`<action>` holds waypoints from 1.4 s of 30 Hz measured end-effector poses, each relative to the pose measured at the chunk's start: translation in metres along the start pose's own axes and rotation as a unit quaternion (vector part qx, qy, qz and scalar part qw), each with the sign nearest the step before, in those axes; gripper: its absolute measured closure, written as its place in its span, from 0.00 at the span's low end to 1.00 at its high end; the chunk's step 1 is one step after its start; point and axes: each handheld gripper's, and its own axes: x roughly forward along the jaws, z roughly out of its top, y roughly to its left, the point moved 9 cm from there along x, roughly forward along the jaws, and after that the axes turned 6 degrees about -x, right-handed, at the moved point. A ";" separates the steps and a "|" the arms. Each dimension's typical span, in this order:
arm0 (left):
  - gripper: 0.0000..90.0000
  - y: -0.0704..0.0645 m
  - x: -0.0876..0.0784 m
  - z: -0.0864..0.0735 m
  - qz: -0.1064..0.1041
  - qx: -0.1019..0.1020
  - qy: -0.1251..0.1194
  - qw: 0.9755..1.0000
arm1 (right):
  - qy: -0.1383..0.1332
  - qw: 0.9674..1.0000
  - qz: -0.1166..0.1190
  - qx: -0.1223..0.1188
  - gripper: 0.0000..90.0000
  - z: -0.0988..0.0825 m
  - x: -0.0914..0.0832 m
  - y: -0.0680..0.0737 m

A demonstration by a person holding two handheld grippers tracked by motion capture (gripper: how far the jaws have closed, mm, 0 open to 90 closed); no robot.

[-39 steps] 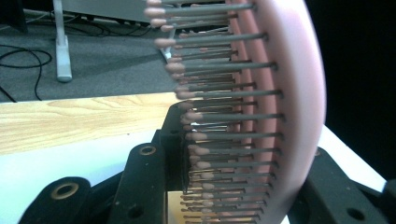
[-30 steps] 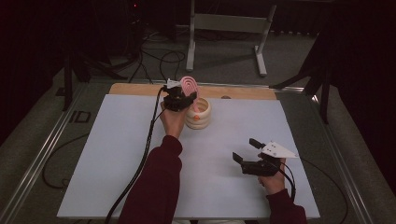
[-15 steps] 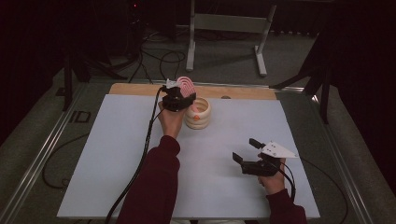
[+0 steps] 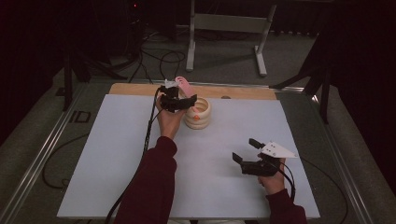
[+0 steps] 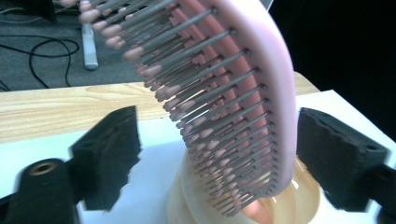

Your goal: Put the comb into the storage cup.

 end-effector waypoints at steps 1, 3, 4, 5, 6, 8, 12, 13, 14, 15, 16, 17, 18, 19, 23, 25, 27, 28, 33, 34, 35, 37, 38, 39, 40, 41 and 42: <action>0.12 0.000 -0.001 0.000 0.003 0.001 -0.001 1.000 | 0.000 1.000 0.001 0.000 0.11 0.000 0.000 0.000; 0.07 0.000 -0.005 0.000 -0.005 0.000 -0.004 1.000 | 0.002 1.000 0.000 0.000 0.11 0.000 0.000 0.000; 0.07 0.001 -0.007 0.000 -0.004 0.001 -0.005 1.000 | 0.002 1.000 0.000 0.000 0.11 0.000 0.000 0.000; 0.04 0.002 -0.009 -0.001 -0.005 0.002 -0.006 1.000 | 0.002 1.000 0.000 -0.001 0.11 0.000 0.001 0.000; 0.04 0.002 -0.011 -0.001 -0.009 0.003 -0.005 1.000 | 0.002 1.000 0.000 -0.001 0.11 0.000 0.001 0.000; 0.02 0.003 -0.016 -0.002 -0.011 0.009 -0.005 1.000 | 0.001 1.000 -0.001 -0.002 0.11 0.000 0.001 0.000; 0.00 0.006 -0.029 0.000 -0.020 0.016 -0.013 1.000 | 0.004 1.000 -0.001 -0.003 0.11 0.000 0.002 0.001; 0.00 0.007 -0.032 0.000 -0.021 0.020 -0.012 0.999 | 0.005 1.000 -0.001 -0.002 0.11 0.000 0.002 0.001; 0.00 0.008 -0.035 -0.001 -0.022 0.024 -0.013 0.999 | 0.005 1.000 -0.002 -0.002 0.11 0.000 0.002 0.001; 0.00 0.008 -0.038 -0.001 -0.023 0.029 -0.013 0.999 | 0.005 1.000 -0.001 -0.001 0.11 0.000 0.003 0.001; 0.00 0.009 -0.041 -0.002 -0.022 0.033 -0.012 0.999 | 0.006 1.000 -0.001 -0.002 0.11 0.000 0.003 0.001; 0.00 0.010 -0.045 -0.003 -0.025 0.035 -0.011 0.999 | 0.007 1.000 -0.002 -0.003 0.11 0.000 0.003 0.001; 0.00 0.011 -0.048 -0.004 -0.028 0.038 -0.012 0.999 | 0.007 1.000 -0.002 -0.003 0.11 0.000 0.003 0.001; 0.00 0.011 -0.051 -0.006 -0.029 0.042 -0.010 0.999 | 0.007 1.000 -0.003 -0.003 0.11 0.000 0.003 0.001; 0.00 0.013 -0.064 -0.013 -0.035 0.058 -0.008 0.998 | 0.009 1.000 -0.003 -0.004 0.11 0.001 0.003 0.001; 0.00 0.014 -0.072 -0.017 -0.038 0.066 -0.013 0.997 | 0.010 1.000 -0.003 -0.003 0.11 0.001 0.003 0.002; 0.00 0.015 -0.079 -0.021 -0.041 0.073 -0.014 0.996 | 0.010 1.000 -0.003 -0.003 0.11 0.001 0.003 0.002; 0.00 0.016 -0.084 -0.023 -0.040 0.078 -0.016 0.996 | 0.010 1.000 -0.004 -0.003 0.11 0.001 0.003 0.001; 0.00 0.022 -0.110 -0.034 -0.041 0.100 -0.026 0.994 | 0.008 1.000 -0.004 -0.004 0.11 0.001 0.002 0.001; 0.00 0.023 -0.114 -0.035 -0.041 0.102 -0.028 0.994 | 0.009 1.000 -0.005 -0.004 0.11 0.002 0.002 0.001; 0.00 0.024 -0.119 -0.037 -0.041 0.104 -0.031 0.993 | 0.008 1.000 -0.006 -0.004 0.11 0.002 0.001 0.001; 0.00 0.028 -0.131 -0.042 -0.041 0.110 -0.034 0.993 | 0.008 1.000 -0.006 -0.004 0.11 0.002 0.001 0.001; 0.00 0.029 -0.136 -0.044 -0.040 0.113 -0.037 0.992 | 0.008 1.000 -0.006 -0.005 0.11 0.002 0.001 0.001; 0.00 0.031 -0.142 -0.047 -0.039 0.115 -0.039 0.992 | 0.007 1.000 -0.007 -0.005 0.11 0.002 0.001 0.001; 0.00 0.031 -0.142 -0.047 -0.039 0.115 -0.039 0.992 | 0.007 1.000 -0.007 -0.005 0.11 0.002 0.001 0.001; 0.00 0.031 -0.142 -0.047 -0.039 0.115 -0.039 0.992 | 0.008 1.000 -0.007 -0.004 0.11 0.002 0.000 0.001; 0.00 0.031 -0.142 -0.047 -0.039 0.115 -0.039 0.992 | 0.008 1.000 -0.007 -0.004 0.11 0.002 0.000 0.001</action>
